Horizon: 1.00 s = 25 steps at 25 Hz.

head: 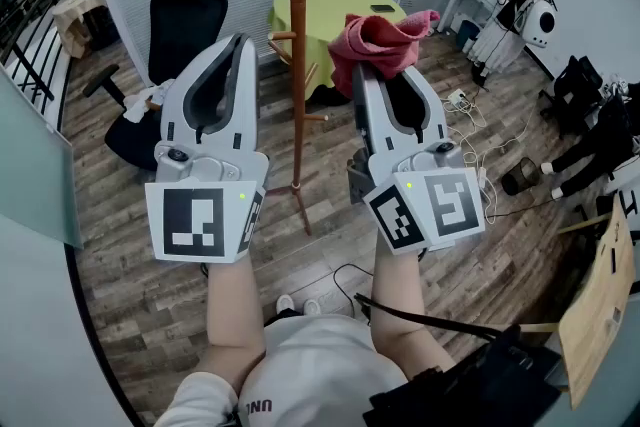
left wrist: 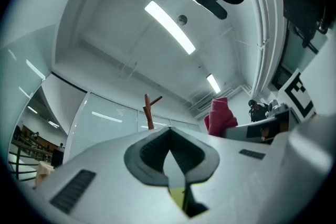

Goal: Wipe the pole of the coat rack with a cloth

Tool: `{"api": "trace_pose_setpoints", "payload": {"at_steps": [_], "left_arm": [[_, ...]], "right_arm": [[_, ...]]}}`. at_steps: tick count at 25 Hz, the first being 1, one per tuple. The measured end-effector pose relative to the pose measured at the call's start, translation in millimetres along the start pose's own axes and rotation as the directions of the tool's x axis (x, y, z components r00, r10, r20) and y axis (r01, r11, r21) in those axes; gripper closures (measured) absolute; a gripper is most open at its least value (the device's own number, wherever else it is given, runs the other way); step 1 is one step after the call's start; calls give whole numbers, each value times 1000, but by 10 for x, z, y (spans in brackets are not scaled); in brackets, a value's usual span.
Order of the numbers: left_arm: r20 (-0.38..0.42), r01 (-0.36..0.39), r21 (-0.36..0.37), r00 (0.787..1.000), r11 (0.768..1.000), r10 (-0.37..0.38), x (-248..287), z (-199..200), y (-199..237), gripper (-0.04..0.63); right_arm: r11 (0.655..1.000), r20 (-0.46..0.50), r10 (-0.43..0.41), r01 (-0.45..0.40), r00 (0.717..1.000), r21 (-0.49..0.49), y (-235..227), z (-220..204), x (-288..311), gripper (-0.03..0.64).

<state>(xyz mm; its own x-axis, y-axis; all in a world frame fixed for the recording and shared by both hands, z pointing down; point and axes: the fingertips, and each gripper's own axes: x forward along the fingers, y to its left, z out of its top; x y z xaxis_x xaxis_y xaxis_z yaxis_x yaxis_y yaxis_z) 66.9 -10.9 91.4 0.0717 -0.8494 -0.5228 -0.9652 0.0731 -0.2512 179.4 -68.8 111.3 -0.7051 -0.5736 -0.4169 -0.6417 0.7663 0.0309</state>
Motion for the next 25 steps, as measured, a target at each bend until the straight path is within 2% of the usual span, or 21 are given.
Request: {"api": "trace_pose_setpoints", "payload": {"at_steps": [17,25], "left_arm": [[-19,7,-45,1000,999,-8,-70,-88,93,581],[-32,35,-57,999,998,-37,-198,-254,230,581]], "right_arm": [[1000,-12,-3,3,1000,10,53,-134,49,537],[998,-24,-41,40,999,-39,246,-277,110,535]]}}
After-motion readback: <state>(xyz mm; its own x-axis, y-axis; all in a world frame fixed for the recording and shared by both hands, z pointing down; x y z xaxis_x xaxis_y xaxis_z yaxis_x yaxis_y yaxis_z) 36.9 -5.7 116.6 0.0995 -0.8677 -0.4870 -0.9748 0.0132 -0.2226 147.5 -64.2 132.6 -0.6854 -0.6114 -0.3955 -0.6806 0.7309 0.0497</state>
